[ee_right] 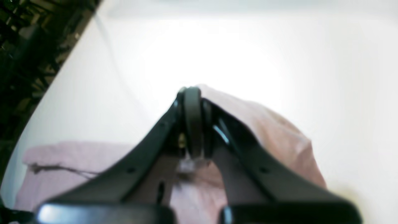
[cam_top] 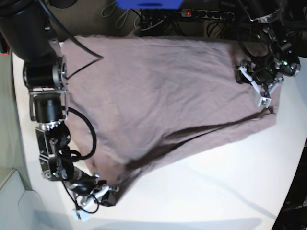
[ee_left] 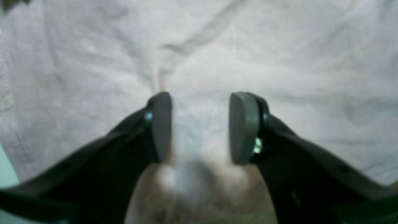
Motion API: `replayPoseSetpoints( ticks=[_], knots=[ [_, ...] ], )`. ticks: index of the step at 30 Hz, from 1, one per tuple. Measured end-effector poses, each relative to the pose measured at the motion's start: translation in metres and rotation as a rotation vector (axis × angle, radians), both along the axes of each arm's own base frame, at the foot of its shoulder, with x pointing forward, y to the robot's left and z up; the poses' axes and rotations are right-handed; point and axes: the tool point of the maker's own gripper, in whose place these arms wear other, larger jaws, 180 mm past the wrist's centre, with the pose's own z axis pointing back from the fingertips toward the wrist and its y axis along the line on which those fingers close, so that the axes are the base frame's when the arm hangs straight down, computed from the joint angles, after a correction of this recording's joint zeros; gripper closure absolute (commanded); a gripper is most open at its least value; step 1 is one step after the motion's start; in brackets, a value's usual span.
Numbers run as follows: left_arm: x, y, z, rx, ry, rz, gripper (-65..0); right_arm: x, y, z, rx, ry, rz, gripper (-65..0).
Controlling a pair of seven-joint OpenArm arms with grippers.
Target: Layout the t-shirt on the table in an organized manner, then fold the t-shirt properly
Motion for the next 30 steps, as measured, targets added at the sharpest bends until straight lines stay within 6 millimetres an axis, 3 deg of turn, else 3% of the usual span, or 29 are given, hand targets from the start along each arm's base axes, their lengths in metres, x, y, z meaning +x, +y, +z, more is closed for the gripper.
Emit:
replayPoseSetpoints(
  ticks=[2,5,11,15,19,22,26,30],
  knots=[
    [0.0,0.0,0.0,0.001,0.0,0.0,-29.7,0.0,0.012,-0.003,-0.015,0.004,0.026,-0.1],
    [0.0,0.0,0.0,0.0,0.002,0.0,-29.7,-0.001,0.022,-0.01,0.01,0.012,0.029,-6.9],
    [0.0,0.0,0.0,0.002,0.002,-0.002,-29.7,-0.002,0.008,-0.036,0.028,0.05,-0.025,-26.4],
    [0.0,0.0,0.0,0.001,0.002,-0.002,-29.7,0.0,0.008,-0.03,0.034,0.03,-0.028,-34.5],
    [0.0,0.001,0.0,0.004,0.002,-0.004,-29.7,-0.005,0.015,-0.016,-0.002,0.028,0.023,-36.7],
    [-0.001,0.001,0.001,0.001,0.002,-0.004,-29.7,-0.035,0.024,-0.033,-0.055,0.092,0.091,-36.7],
    [0.0,0.006,0.011,0.037,-0.01,-0.009,-29.8,-0.107,0.054,-0.08,-0.077,0.18,0.187,-36.7],
    [0.014,0.005,0.03,0.062,-0.076,-0.02,-30.1,-0.155,0.076,-0.091,-0.029,0.187,0.226,-36.7]
  ],
)
